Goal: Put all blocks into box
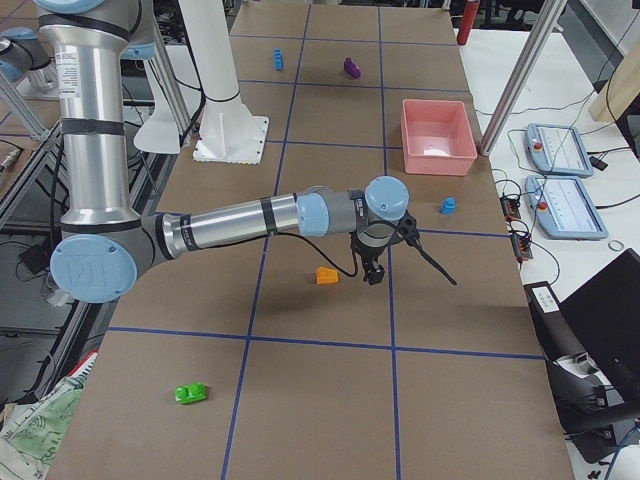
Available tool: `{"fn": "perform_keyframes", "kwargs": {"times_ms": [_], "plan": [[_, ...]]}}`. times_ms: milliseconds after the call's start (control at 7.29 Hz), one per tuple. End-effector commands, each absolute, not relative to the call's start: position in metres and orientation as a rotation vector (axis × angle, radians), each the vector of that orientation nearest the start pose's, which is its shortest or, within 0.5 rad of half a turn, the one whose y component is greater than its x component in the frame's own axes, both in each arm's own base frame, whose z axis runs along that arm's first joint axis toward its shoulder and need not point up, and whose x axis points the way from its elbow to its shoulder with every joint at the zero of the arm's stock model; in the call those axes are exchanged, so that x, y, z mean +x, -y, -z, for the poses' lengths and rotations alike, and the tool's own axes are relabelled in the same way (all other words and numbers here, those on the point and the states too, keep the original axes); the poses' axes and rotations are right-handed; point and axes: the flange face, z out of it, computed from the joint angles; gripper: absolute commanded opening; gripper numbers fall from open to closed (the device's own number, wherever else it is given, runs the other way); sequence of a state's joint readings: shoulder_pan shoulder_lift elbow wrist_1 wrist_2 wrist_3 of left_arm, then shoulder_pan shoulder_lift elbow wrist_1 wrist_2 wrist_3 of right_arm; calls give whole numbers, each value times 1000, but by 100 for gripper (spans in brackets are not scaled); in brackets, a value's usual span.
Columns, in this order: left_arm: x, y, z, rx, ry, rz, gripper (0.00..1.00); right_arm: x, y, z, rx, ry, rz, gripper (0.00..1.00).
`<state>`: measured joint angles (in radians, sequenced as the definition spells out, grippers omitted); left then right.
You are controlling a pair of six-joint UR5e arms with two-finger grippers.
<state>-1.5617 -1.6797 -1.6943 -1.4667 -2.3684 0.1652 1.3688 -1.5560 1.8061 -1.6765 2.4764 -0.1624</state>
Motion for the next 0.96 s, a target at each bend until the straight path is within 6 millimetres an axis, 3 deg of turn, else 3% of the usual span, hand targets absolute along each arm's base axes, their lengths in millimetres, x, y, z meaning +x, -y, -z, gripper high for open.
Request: {"fn": "perform_keyframes", "kwargs": {"times_ms": [0,137,275,412,549,686,824], "plan": [[-54,533,-550,187,-833,-199,100,-90,485,-519,93,827,444,100],[-54,533,-550,189,-833,-200,100,-104,479,-521,81,791,411,100],[-54,533,-550,189,-833,-200,100,-121,455,-539,123,796,407,100],[-54,533,-550,200,-832,-205,100,-142,436,-553,154,830,299,100],[-54,533,-550,201,-831,-204,100,-164,431,-568,166,884,236,100],[-54,533,-551,201,-830,-206,100,-183,428,-596,143,890,253,100],[-54,533,-552,197,-831,-200,100,-191,427,-611,119,875,257,100]]}}
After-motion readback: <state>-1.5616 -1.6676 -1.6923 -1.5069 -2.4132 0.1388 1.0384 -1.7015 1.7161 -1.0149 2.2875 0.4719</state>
